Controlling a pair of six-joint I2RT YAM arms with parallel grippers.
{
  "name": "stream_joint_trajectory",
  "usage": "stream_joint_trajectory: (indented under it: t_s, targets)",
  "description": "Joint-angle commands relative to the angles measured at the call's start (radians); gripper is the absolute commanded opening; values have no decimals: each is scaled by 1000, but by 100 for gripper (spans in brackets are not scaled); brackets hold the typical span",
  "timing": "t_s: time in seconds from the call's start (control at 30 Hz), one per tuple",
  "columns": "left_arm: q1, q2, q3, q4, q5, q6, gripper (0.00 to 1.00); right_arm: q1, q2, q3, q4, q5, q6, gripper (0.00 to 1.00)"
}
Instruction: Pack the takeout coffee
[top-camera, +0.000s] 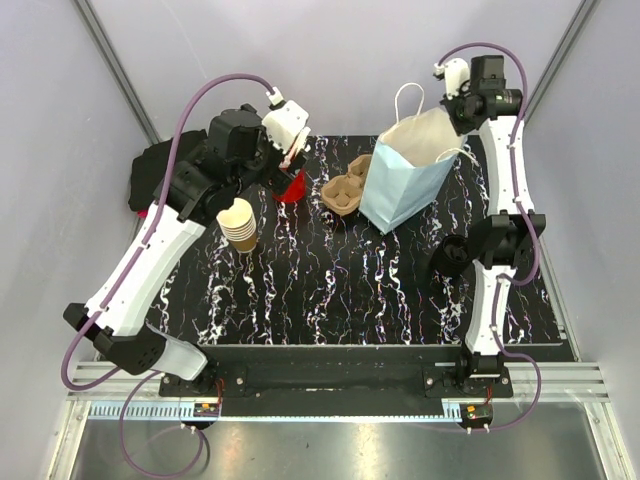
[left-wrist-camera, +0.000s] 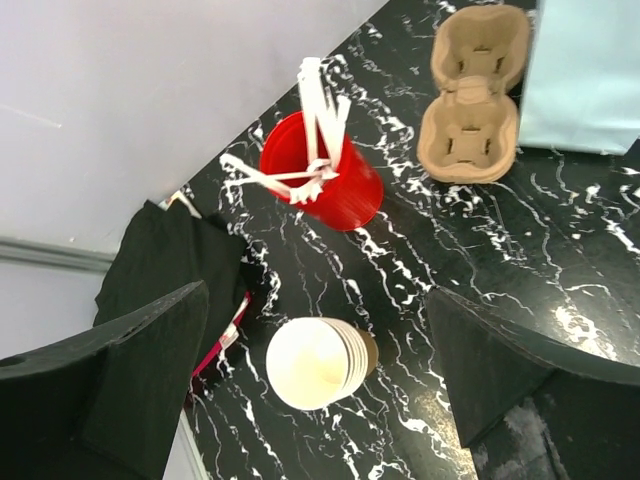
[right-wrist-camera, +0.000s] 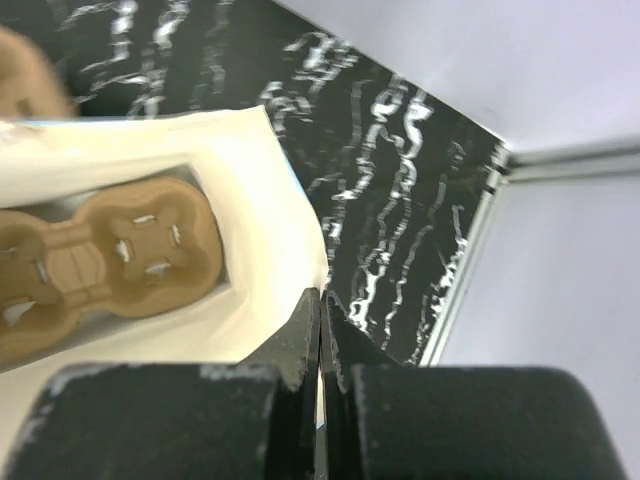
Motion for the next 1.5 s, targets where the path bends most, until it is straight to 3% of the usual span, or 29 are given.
stream_joint_trajectory:
  t_s: [0.0,0.4,0.8,1.03,1.17,1.2,1.3,1.47]
  targets:
    - [29,0,-14,64,-30,-7,99,-27,14,54,106,86,54,0]
    - [126,26,-47,86,-10,-27,99,-157,28,58,192,166,93,0]
    - [251,52,-120,124,56,-16,99,-189,28,25,206,180,82,1]
    - [313,26,-202,155,140,22,99,-189,-15,-34,206,145,67,27]
    - [314,-12,-287,211,176,94,99,-189,-48,-37,194,122,68,48]
    - [316,-21,-326,227,180,105,99,-189,-64,-35,192,115,71,61]
    - [322,-55,-386,276,193,143,99,-189,-110,-32,187,99,80,81]
    - [340,-72,-428,284,228,207,99,-189,-210,-32,186,77,100,91]
